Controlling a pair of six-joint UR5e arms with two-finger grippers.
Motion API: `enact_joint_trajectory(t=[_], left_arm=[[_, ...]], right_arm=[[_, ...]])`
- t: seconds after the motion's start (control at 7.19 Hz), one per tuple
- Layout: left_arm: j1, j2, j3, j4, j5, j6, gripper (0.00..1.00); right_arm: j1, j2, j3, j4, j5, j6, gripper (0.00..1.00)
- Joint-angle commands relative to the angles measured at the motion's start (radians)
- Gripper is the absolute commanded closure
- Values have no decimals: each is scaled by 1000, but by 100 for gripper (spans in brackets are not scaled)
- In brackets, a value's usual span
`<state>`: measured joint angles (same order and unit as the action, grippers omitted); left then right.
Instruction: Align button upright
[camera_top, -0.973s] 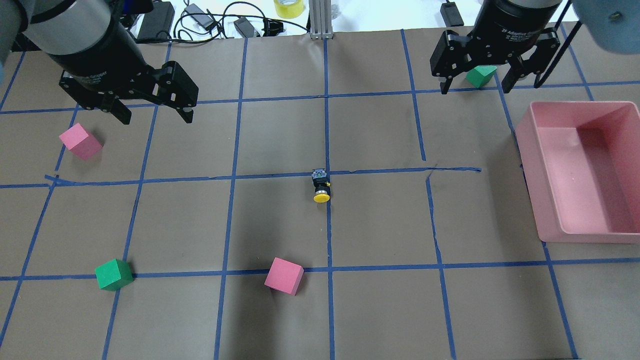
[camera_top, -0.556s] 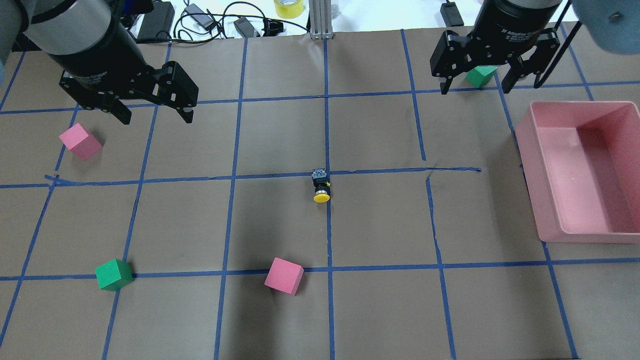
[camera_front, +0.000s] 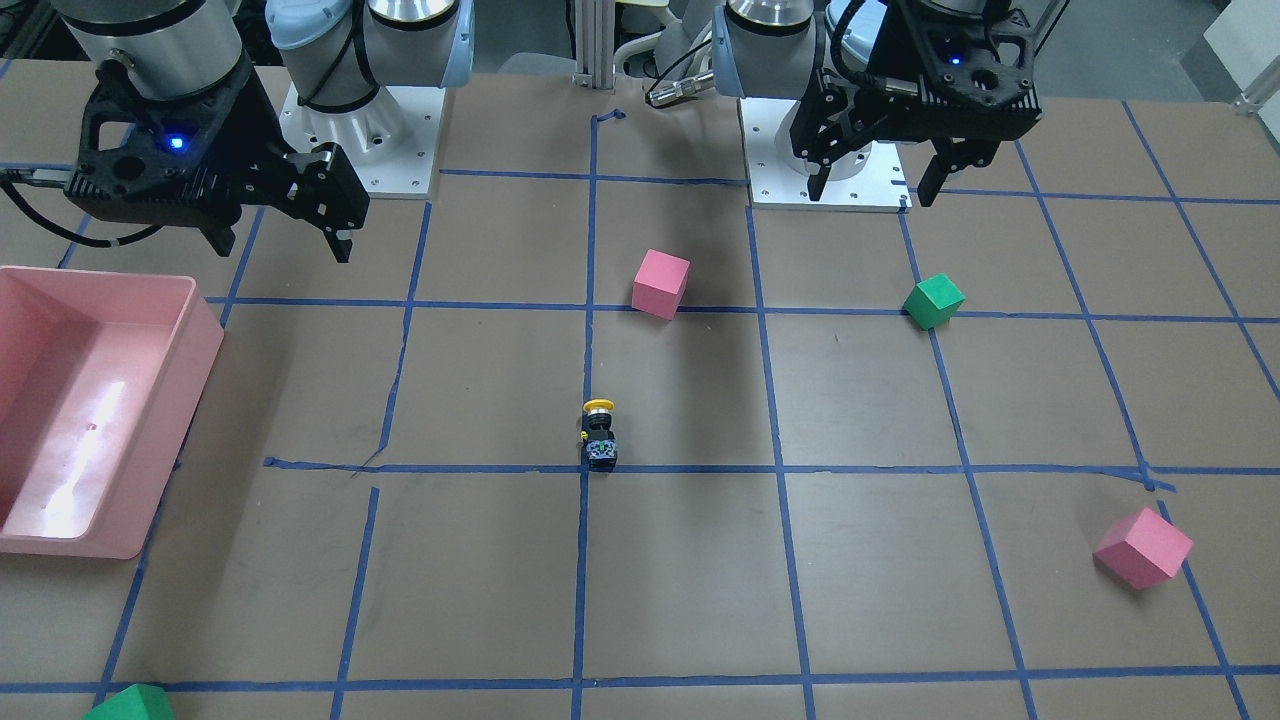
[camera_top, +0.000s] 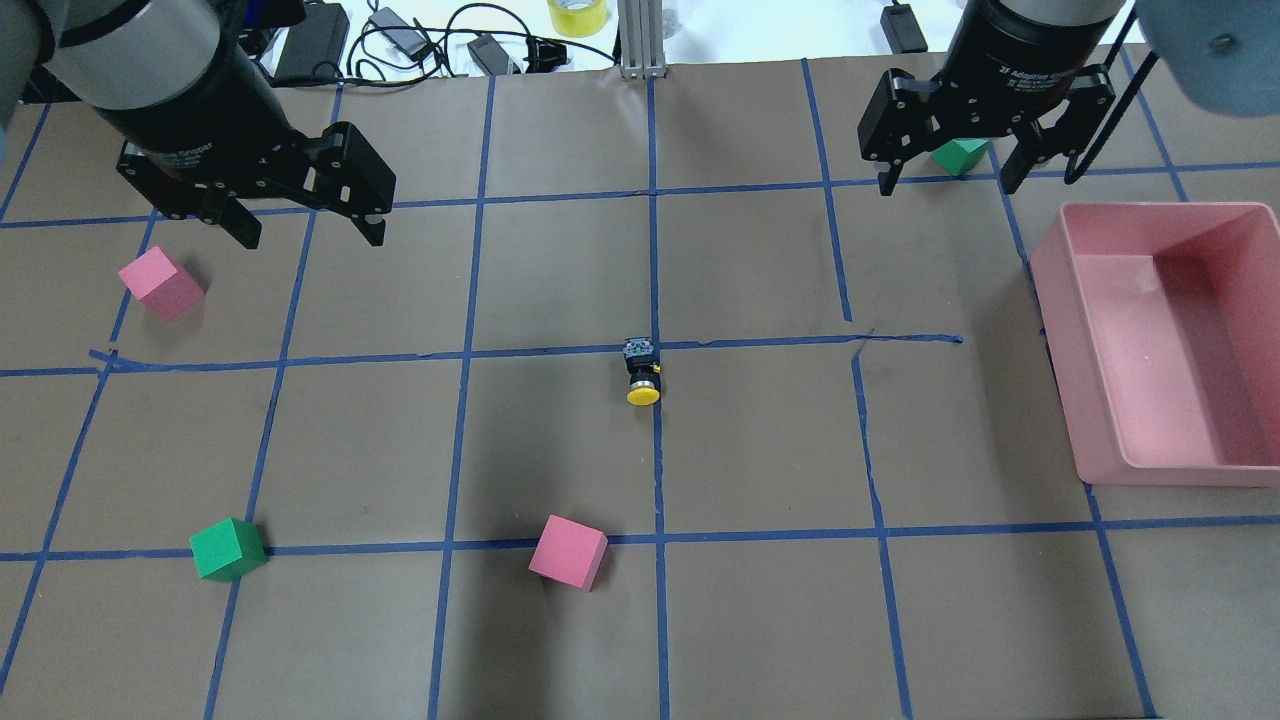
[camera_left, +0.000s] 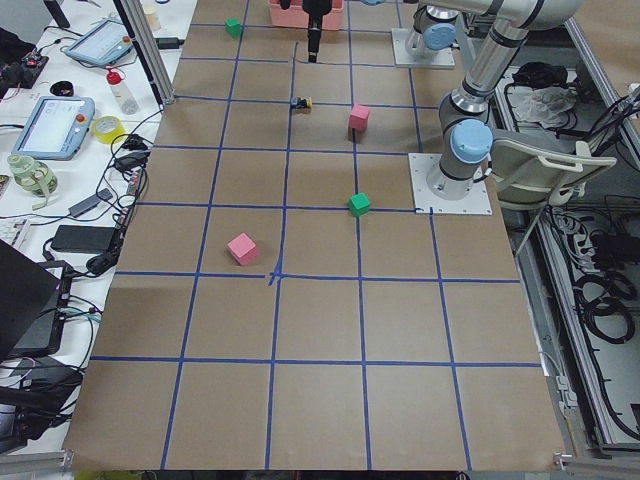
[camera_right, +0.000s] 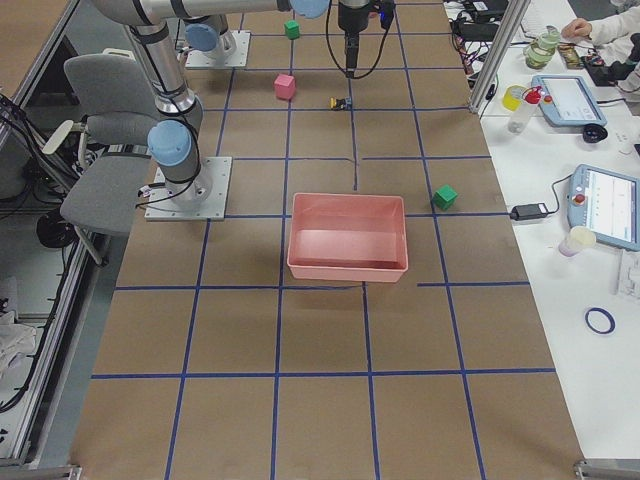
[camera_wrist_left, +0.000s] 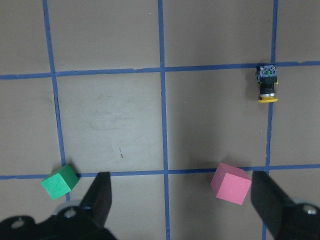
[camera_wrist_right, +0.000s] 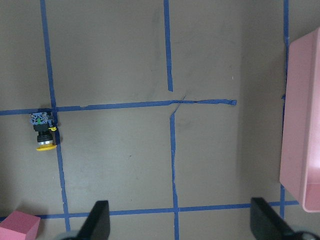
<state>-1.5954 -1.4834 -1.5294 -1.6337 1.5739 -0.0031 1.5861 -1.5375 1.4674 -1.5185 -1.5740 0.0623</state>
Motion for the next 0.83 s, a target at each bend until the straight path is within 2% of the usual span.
enact_joint_trajectory(t=[0.0,0.56,0.7], left_arm=[[-1,0,0,0,0,0,0],[-14,-63,-15,18,5,-23,0],[-41,-32,-93,46,12,-108,0]], right_arm=[[0,0,1,0,0,1,0],[0,0,2,1,0,1,0],[0,0,2,0,2,1,0]])
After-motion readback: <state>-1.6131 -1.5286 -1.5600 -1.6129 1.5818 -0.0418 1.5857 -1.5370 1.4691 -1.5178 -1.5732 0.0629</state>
